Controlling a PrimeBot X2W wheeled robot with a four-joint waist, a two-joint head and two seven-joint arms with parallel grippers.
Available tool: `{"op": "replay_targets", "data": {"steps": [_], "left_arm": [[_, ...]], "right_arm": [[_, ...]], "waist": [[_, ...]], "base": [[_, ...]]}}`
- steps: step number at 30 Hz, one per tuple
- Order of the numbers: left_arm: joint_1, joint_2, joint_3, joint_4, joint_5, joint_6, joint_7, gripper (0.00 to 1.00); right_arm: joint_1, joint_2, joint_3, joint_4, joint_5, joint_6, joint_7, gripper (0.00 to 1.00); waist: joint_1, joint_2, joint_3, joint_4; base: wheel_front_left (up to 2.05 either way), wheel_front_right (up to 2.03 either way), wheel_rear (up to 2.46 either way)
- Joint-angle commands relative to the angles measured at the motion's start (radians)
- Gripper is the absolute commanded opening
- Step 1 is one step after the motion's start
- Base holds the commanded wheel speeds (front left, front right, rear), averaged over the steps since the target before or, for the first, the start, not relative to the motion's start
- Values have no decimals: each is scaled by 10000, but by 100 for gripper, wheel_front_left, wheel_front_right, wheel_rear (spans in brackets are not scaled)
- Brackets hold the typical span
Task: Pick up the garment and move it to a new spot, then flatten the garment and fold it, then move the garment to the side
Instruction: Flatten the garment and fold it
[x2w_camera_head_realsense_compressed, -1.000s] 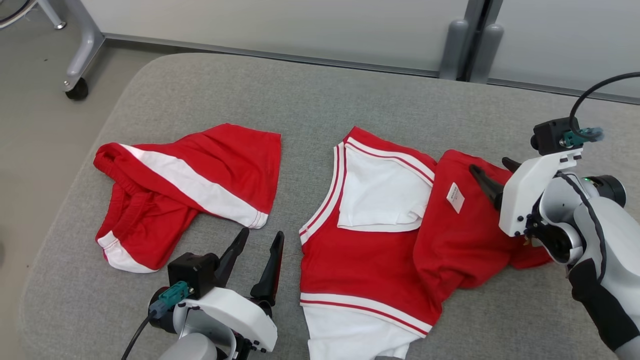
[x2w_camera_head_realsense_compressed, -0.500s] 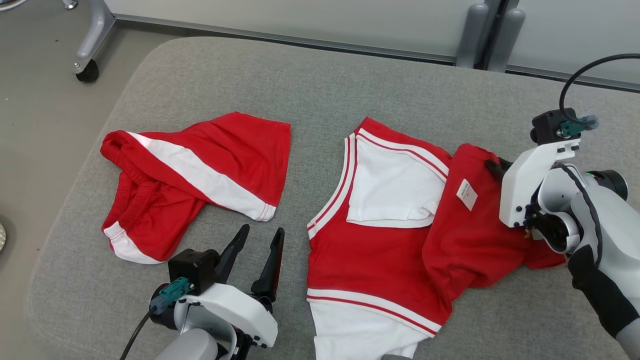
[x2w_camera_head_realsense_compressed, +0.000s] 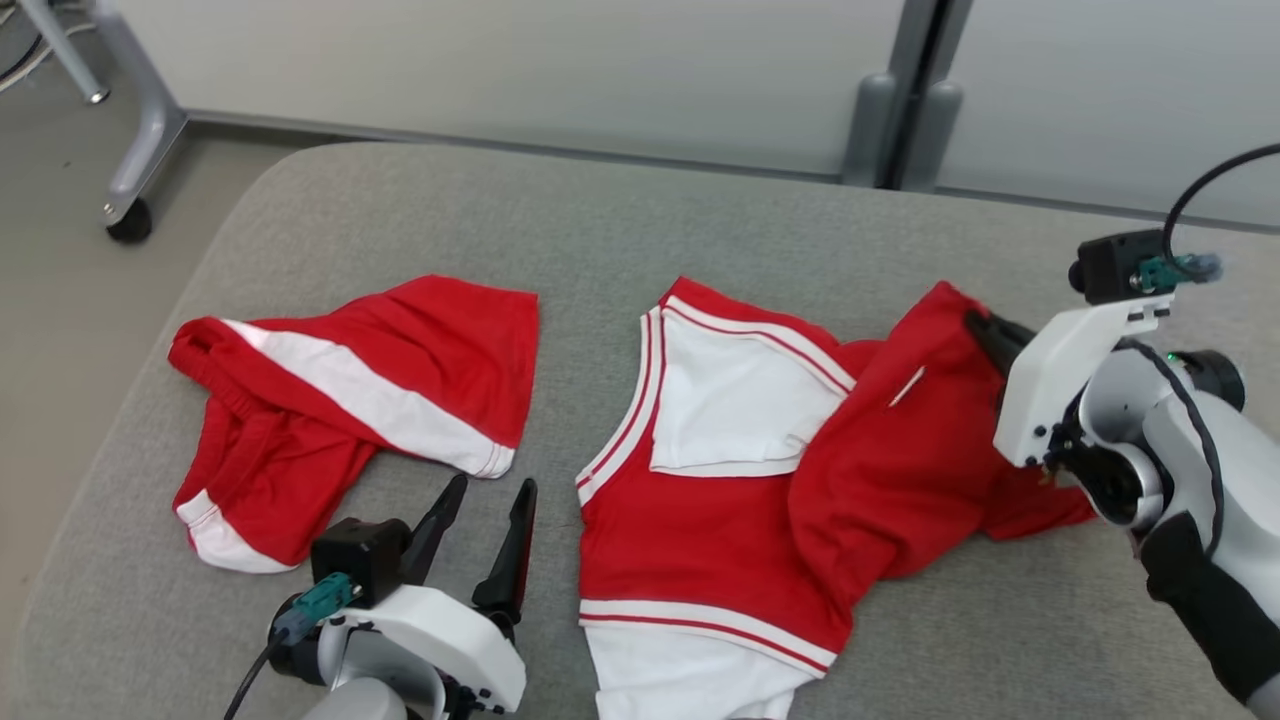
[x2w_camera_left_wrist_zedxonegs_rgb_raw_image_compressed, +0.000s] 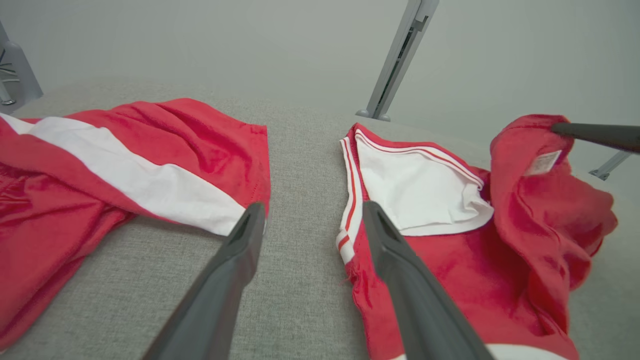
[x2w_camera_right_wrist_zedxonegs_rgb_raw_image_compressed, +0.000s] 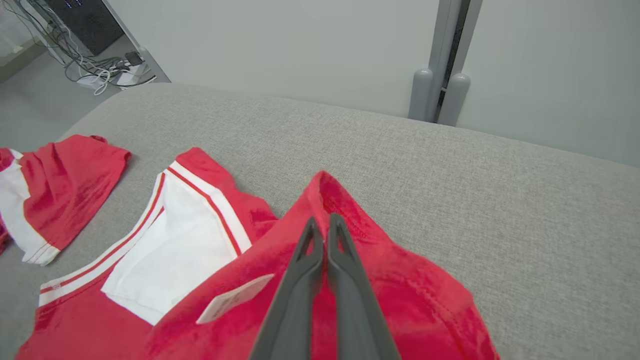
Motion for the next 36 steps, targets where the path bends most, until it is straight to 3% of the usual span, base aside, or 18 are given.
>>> {"op": "replay_targets", "data": {"steps": [1,7,13,17,21,28,36], "left_arm": [[167,132,78,-44,-49,84,-2,100],[633,450,307,-315,-218,364,-7,100],[1114,704,542,-634,-340,596,-74,100],[1305,831,699,-804,-374,743,-108,100],[1471,935,850,-902,-443,823,-155,100],[1309,1043,884,-995,-424,793,-102,100],[1158,1075,802,-994,-359,785,-32,100]], "right_arm": [[322,-216,29,-325,277,2,121,0],[1401,-1258,-273,-1871,970,2,427,0],[3040,-2297,-877,-3842,1663,8,1442,0],[4399,-3179,-1735,-4966,1873,4,2132,0],[5731,-3380,-2647,-5640,1837,10,2880,0],[7358,-2454,-3801,-5651,1058,8,3818,0],[7912,-1340,-4870,-4622,-223,8,3759,0]], "waist": [[0,0,-368,-377],[0,0,-961,-1051],[0,0,-1201,-1610],[0,0,-1169,-1933],[0,0,-1058,-2297],[0,0,-801,-2517],[0,0,-709,-2392]], "base": [[0,0,0],[0,0,0],[0,0,0],[0,0,0],[0,0,0],[0,0,0],[0,0,0]]}}
